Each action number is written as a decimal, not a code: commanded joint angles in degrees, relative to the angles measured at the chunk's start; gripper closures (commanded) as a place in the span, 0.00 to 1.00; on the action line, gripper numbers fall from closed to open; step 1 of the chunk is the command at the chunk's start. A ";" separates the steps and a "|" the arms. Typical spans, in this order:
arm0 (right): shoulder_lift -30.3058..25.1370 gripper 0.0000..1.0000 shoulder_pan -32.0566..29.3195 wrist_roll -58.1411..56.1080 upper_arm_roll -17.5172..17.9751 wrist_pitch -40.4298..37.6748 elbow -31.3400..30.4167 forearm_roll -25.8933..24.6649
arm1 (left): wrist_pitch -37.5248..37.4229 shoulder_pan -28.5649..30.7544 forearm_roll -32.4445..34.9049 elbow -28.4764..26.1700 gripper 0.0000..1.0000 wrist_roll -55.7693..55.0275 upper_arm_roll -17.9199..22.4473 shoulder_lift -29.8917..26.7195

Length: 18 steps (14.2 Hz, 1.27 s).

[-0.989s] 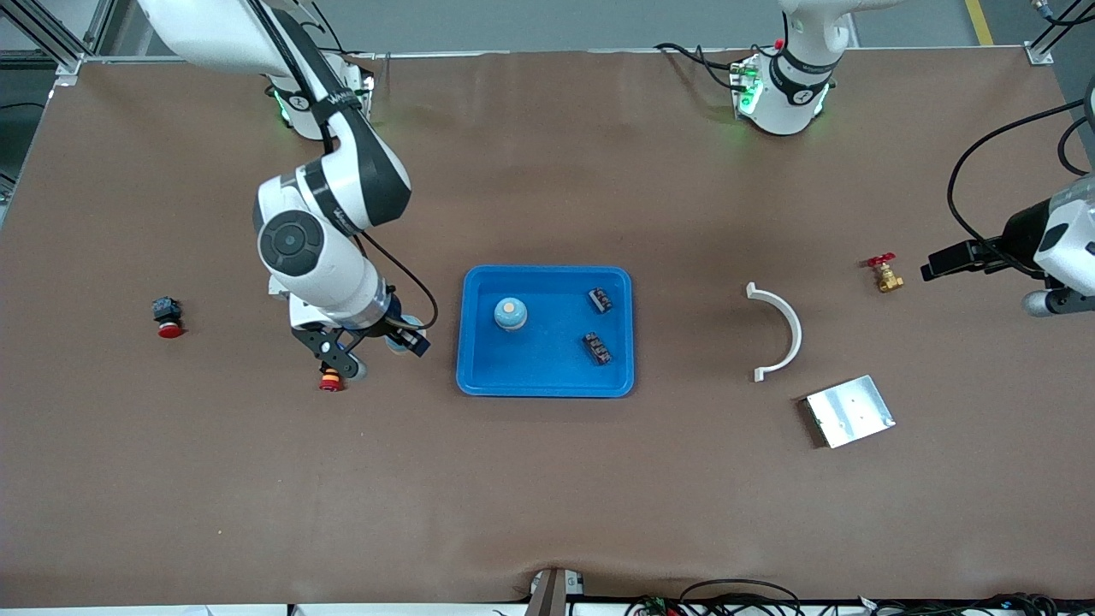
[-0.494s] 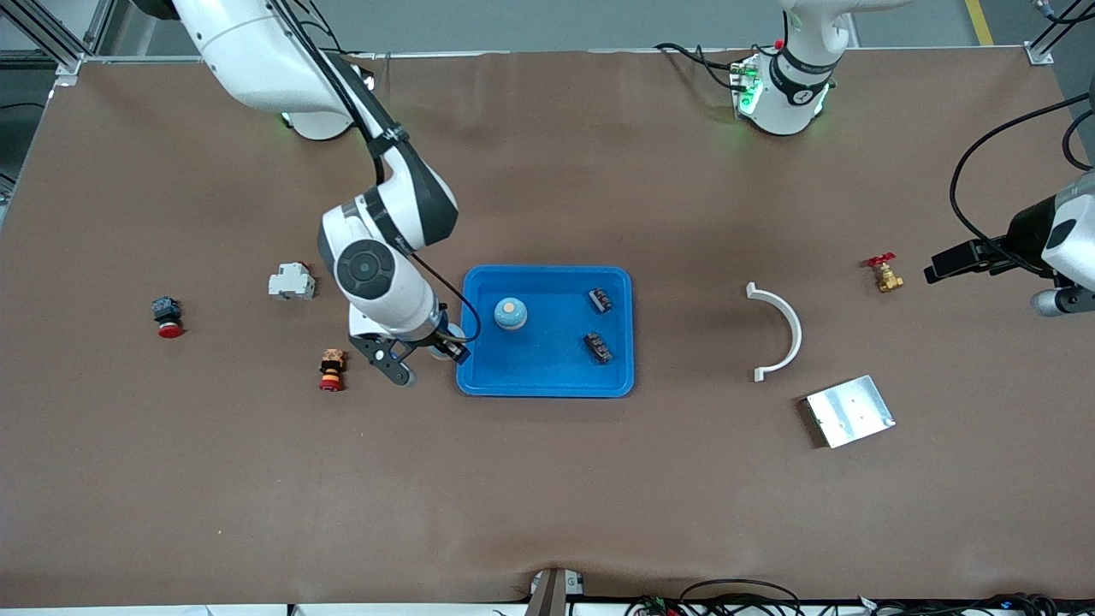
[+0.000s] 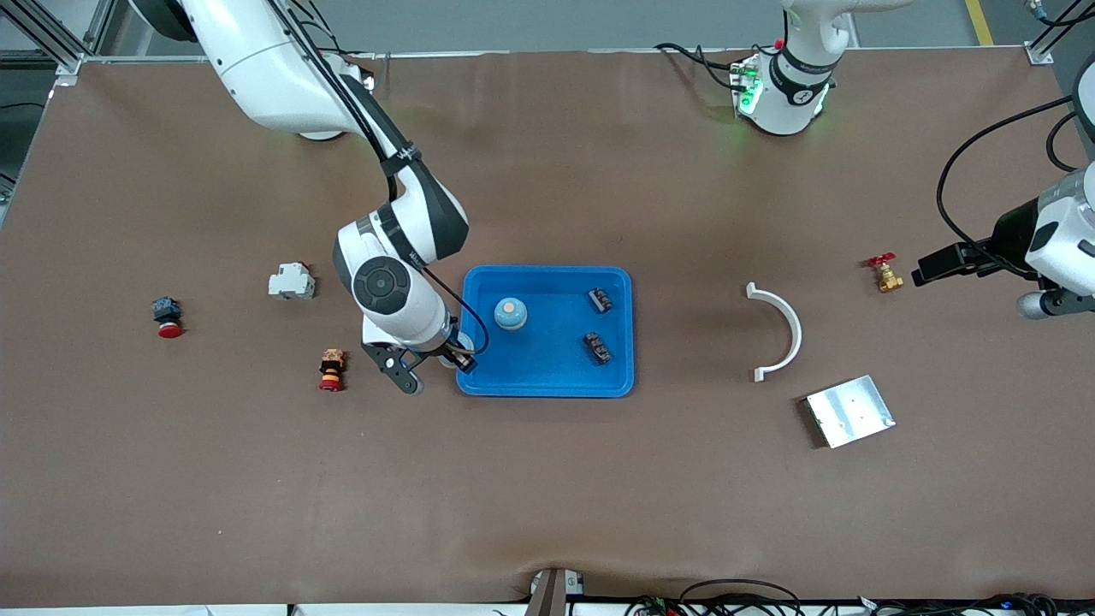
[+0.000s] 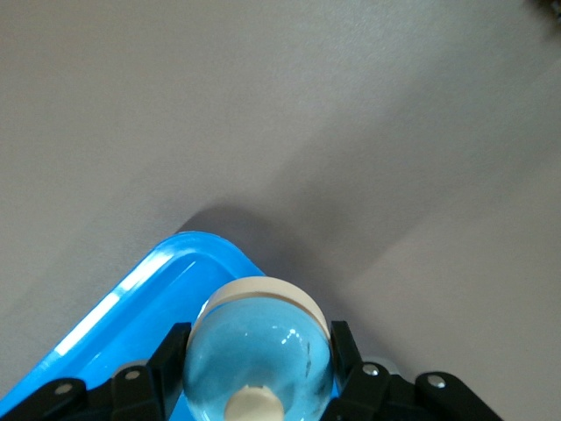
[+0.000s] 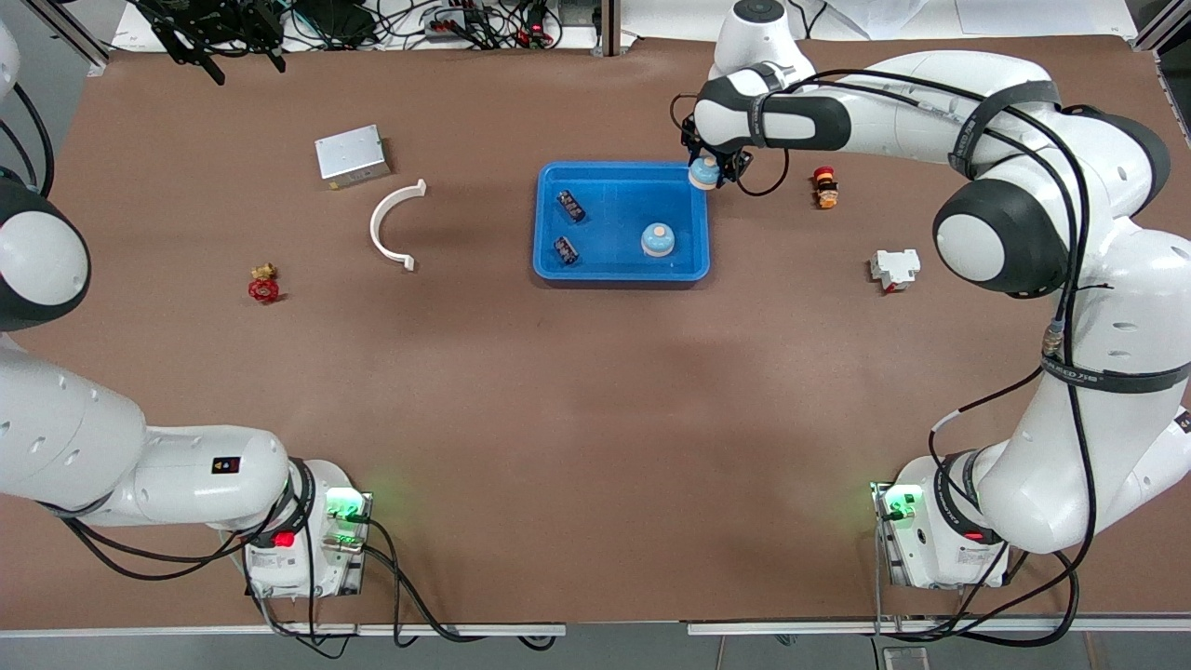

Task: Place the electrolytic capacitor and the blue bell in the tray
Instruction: 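Carry the blue bell over the tray with the right gripper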

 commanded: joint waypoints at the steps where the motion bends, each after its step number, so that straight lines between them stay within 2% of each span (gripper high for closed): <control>1: 2.52 1.00 1.41 2.91 -0.40 2.03 1.72 0.48 | 1.86 -1.13 -0.14 1.09 0.00 0.02 0.78 0.42; 4: 3.84 1.00 2.64 5.63 -0.40 3.45 2.33 0.30 | 2.12 -3.42 1.88 1.53 0.00 0.20 1.13 -0.55; 11: 8.41 1.00 5.72 10.21 -0.40 3.71 6.64 -0.13 | 1.25 -2.37 2.06 3.65 0.00 2.57 1.13 -2.92; 13: 8.85 1.00 6.07 10.30 -0.40 4.06 6.73 -0.13 | 0.54 -0.79 2.15 3.38 0.00 3.10 0.95 -3.01; 18: 10.26 1.00 7.04 12.32 -0.57 6.52 6.73 -0.66 | -0.43 -1.14 4.00 3.12 0.00 3.63 0.42 -2.57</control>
